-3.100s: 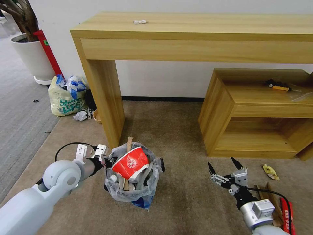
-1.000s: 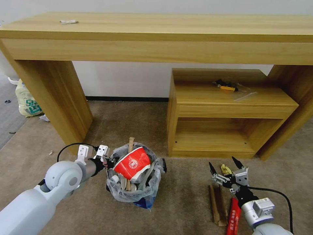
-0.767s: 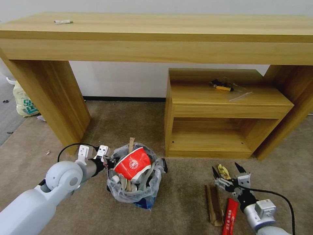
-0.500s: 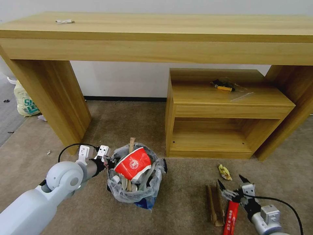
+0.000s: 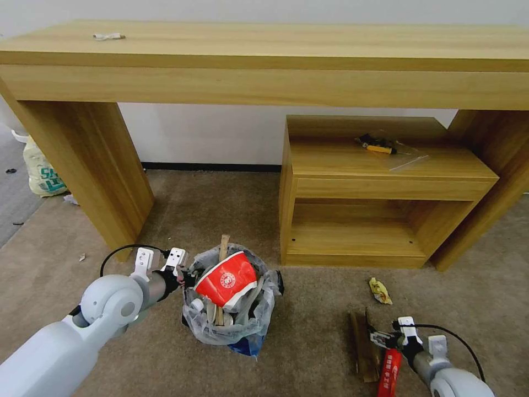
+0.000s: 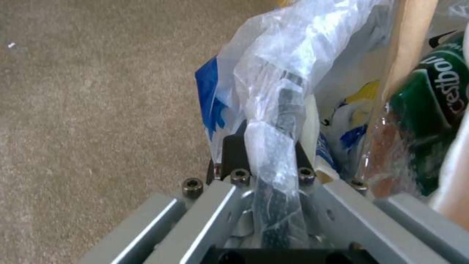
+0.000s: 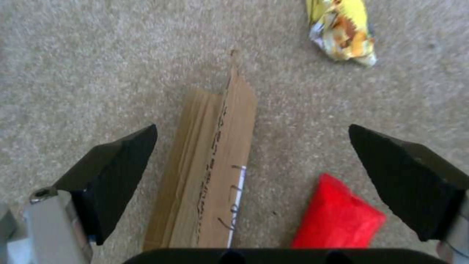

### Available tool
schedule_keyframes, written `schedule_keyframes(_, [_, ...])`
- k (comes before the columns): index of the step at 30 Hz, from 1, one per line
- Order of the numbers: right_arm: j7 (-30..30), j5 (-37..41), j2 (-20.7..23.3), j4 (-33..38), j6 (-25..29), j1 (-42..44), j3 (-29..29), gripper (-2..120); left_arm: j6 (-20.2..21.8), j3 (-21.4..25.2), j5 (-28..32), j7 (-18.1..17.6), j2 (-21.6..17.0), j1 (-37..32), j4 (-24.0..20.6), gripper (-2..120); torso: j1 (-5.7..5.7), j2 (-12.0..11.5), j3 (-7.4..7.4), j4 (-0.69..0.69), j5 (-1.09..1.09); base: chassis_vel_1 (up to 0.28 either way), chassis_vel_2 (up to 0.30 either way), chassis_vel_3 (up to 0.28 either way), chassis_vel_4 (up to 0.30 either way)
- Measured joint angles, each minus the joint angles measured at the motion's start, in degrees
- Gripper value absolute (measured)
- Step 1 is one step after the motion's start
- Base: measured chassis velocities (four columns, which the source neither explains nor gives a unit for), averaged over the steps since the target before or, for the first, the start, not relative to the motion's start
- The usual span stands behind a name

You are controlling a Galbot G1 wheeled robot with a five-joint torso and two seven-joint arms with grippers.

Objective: Pick up the trash bin and place the garbage on the floor into it.

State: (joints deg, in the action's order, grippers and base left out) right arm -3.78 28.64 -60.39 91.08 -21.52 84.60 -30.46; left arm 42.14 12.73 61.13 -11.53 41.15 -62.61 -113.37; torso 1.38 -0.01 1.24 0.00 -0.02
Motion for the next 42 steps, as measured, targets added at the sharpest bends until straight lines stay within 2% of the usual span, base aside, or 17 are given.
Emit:
schedule_keyframes(9, [2.38, 2.23, 0.00, -3.11, -3.03, -3.44, 4.02, 97, 0.00, 0.07, 0.29, 0.01, -0.35, 0.22, 0.12, 0, 0.00, 0.00, 0.00, 0.00, 0.00, 0.000, 0.000, 0.000, 0.000])
schedule_keyframes(14, [3.63, 2.87, -0.87, -5.47, -3.97, -5.52, 6.30, 91, 0.00, 0.10, 0.40, 0.11, -0.49, 0.44, 0.28, 0, 0.00, 0.00, 0.00, 0.00, 0.00, 0.000, 0.000, 0.000, 0.000])
schedule_keyframes(16, [4.04, 3.47, -1.50, -6.45, -4.37, -6.36, 7.04, 83, 0.00, 0.13, 0.62, 0.17, -0.69, 0.65, 0.30, 0, 0.00, 0.00, 0.00, 0.00, 0.00, 0.000, 0.000, 0.000, 0.000])
schedule_keyframes(22, [4.33, 3.94, -2.27, -7.68, -4.55, -7.21, 7.81, 72, 0.00, 0.18, 0.81, 0.33, -0.87, 0.98, 0.53, 0, 0.00, 0.00, 0.00, 0.00, 0.00, 0.000, 0.000, 0.000, 0.000])
schedule_keyframes(24, [4.42, 4.25, -2.76, -8.25, -4.60, -7.62, 8.13, 58, 0.00, 0.17, 0.82, 0.68, -0.94, 1.13, 0.82, 0, 0.00, 0.00, 0.00, 0.00, 0.00, 0.000, 0.000, 0.000, 0.000])
schedule_keyframes(26, [4.42, 4.27, -2.78, -8.28, -4.60, -7.65, 8.15, 58, 0.00, 0.17, 0.82, 0.68, -0.94, 1.13, 0.82, 0, 0.00, 0.00, 0.00, 0.00, 0.00, 0.000, 0.000, 0.000, 0.000])
schedule_keyframes(27, [4.48, 4.38, -2.90, -8.44, -4.61, -7.79, 8.24, 54, 0.00, 0.18, 0.82, 0.81, -0.96, 1.18, 0.92, 0, 0.00, 0.00, 0.00, 0.00, -0.01, 0.000, 0.000, 0.000, 0.000])
schedule_keyframes(28, [4.60, 4.48, -3.14, -8.73, -4.62, -8.06, 8.36, 45, 0.00, 0.17, 0.79, 1.04, -1.00, 1.27, 1.07, 0, 0.00, 0.00, 0.00, 0.00, -0.02, 0.000, 0.000, 0.000, 0.000])
schedule_keyframes(30, [4.61, 4.48, -3.20, -8.79, -4.62, -8.11, 8.39, 45, 0.00, 0.17, 0.78, 1.09, -1.01, 1.30, 1.10, 0, 0.00, 0.00, 0.00, 0.00, -0.02, 0.000, 0.000, 0.000, 0.000])
schedule_keyframes(32, [4.80, 4.56, -3.69, -9.36, -4.61, -8.72, 8.64, 29, 0.00, 0.16, 0.72, 1.52, -1.16, 1.52, 1.31, 0, 0.00, 0.00, 0.00, -0.01, -0.03, 0.000, 0.000, 0.000, 0.000])
schedule_keyframes(34, [4.87, 4.59, -3.81, -9.49, -4.61, -8.86, 8.66, 27, 0.00, 0.16, 0.72, 1.59, -1.20, 1.55, 1.33, 0, 0.00, 0.00, 0.00, -0.02, -0.04, 0.000, 0.000, 0.000, 0.000])
schedule_keyframes(36, [5.38, 4.81, -4.42, -9.91, -4.61, -9.47, 9.07, 16, 0.00, 0.21, 0.73, 2.17, -1.61, 1.68, 1.35, 0, 0.00, 0.00, 0.00, -0.02, 0.00, 0.000, 0.000, 0.000, 0.000])
schedule_keyframes(38, [5.48, 4.84, -4.51, -9.92, -4.61, -9.54, 9.11, 14, 0.00, 0.23, 0.73, 2.24, -1.66, 1.69, 1.35, 0, 0.00, 0.00, 0.00, -0.02, 0.00, 0.000, 0.000, 0.000, 0.000])
schedule_keyframes(40, [5.88, 5.01, -4.78, -9.74, -4.61, -9.81, 9.33, 1, 0.00, 0.38, 0.73, 2.54, -2.00, 1.73, 1.35, 0, 0.00, 0.00, 0.00, -0.01, -0.01, 0.000, 0.000, 0.000, 0.000])
schedule_keyframes(42, [6.10, 5.02, -4.82, -9.59, -4.61, -9.83, 9.39, 0, 0.00, 0.42, 0.73, 2.60, -2.06, 1.73, 1.35, 0, 0.00, 0.00, -0.01, -0.01, -0.01, 0.000, 0.000, 0.000, 0.000])
